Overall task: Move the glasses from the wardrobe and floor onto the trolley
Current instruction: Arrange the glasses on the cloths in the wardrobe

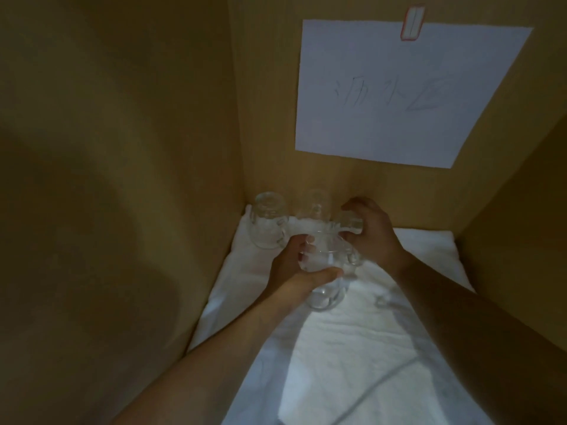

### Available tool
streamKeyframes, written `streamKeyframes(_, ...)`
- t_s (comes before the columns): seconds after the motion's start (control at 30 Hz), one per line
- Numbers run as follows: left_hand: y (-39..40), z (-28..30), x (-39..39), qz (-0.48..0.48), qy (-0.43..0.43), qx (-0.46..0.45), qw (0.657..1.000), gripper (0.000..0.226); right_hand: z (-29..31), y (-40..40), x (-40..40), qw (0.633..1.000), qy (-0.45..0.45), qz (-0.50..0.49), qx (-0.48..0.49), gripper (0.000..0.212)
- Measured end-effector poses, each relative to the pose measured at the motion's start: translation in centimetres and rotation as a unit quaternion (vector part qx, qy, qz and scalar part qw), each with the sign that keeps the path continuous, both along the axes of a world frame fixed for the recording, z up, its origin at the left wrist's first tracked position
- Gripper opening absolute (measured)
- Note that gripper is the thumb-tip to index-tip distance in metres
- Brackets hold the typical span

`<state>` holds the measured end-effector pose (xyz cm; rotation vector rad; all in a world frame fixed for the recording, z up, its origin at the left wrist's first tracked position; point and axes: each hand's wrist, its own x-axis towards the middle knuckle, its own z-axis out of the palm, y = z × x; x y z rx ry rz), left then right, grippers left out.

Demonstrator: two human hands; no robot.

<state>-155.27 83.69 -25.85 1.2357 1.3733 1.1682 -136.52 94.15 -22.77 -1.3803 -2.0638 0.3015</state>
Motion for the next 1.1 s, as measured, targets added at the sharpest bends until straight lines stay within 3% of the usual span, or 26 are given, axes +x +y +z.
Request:
streamKeyframes(0.17,0.6,-0.1,0.6,0.011,-0.001,0.008,1.0,0.075,0.0,-1.0,0.7,0.999,-0.017,0.039,0.0,0.056)
streamKeyframes(0.27,0.6,-0.1,0.8,0.008,-0.002,0.017,1.0,0.085,0.0,-2.5,0.9,0.999,-0.032,-0.006,-0.029,0.063)
streamKeyframes(0.4,0.6,0.9,0.9,0.033,0.015,-0.012,0.999,0.087,-1.3,-6.4,1.0,0.975,0.142,-0.171,0.012,0.047)
streamKeyframes(0.53,1.7,4.2,1.2,0.035,0.043,-0.049,0.997,0.086,-1.7,-9.0,1.5,0.942,0.267,-0.191,-0.065,0.005)
streamKeyframes(0.6,2.0,6.3,1.9,0.031,0.043,-0.027,0.998,0.087,-1.0,-9.9,2.0,0.892,0.399,-0.145,-0.155,0.01)
streamKeyframes(0.67,2.5,8.5,2.8,0.03,0.005,-0.003,1.0,0.08,-0.1,-10.2,2.8,0.827,0.495,-0.074,-0.257,0.035)
streamKeyframes(0.7,2.8,9.5,3.4,0.024,-0.023,0.007,0.999,0.076,0.4,-10.3,3.3,0.786,0.532,-0.036,-0.314,0.05)
streamKeyframes(0.77,3.3,11.3,4.8,0.006,-0.076,0.026,0.997,0.068,1.0,-10.3,4.4,0.697,0.6,0.044,-0.391,0.059)
streamKeyframes(0.83,3.7,12.4,6.1,-0.02,-0.095,0.037,0.995,0.061,2.1,-10.2,5.2,0.635,0.662,0.096,-0.387,0.053)
streamKeyframes(0.93,4.2,12.4,7.0,-0.054,-0.034,0.053,0.997,0.058,3.6,-9.6,6.3,0.598,0.74,0.112,-0.288,0.045)
streamKeyframes(1.0,4.9,11.8,6.9,-0.056,0.082,0.066,0.993,0.088,4.5,-9.1,7.3,0.603,0.761,0.086,-0.224,0.037)
streamKeyframes(1.03,5.3,11.5,6.7,-0.057,0.147,0.078,0.984,0.101,4.9,-8.9,7.8,0.631,0.748,0.047,-0.2,0.041)
streamKeyframes(1.1,6.6,11.1,6.5,-0.072,0.289,0.102,0.949,0.11,5.4,-8.5,8.8,0.721,0.671,-0.053,-0.166,0.057)
